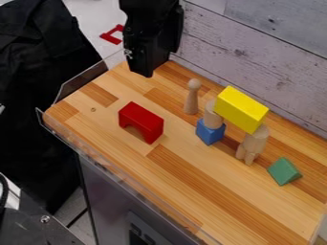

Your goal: Put the red arch on top of the yellow block

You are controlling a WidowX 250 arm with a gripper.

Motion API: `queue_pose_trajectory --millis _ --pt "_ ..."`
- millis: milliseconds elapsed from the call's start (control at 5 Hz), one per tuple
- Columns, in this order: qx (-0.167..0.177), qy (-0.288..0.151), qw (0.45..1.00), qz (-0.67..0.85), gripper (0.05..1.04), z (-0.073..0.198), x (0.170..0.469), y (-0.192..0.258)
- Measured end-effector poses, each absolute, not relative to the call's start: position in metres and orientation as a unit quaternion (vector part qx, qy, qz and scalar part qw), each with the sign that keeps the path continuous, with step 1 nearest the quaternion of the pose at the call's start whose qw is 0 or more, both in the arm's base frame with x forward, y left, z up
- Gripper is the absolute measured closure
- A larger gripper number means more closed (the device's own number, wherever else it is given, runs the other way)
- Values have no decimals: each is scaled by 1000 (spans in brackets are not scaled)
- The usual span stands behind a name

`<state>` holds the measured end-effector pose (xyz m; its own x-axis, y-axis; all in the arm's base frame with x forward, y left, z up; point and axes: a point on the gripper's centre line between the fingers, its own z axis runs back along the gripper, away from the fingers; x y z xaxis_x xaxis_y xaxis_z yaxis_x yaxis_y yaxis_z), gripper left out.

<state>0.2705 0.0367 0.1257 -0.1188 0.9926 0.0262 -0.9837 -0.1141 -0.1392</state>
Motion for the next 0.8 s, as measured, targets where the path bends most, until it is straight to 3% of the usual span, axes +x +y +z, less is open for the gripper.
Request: queue_pose_trajectory --millis 200,400,800 --pt "-27 -51 665 745 85 118 268 36" --pt "-29 -63 622 780 85 107 266 39" --pt "-12 -33 616 787 85 86 266 50"
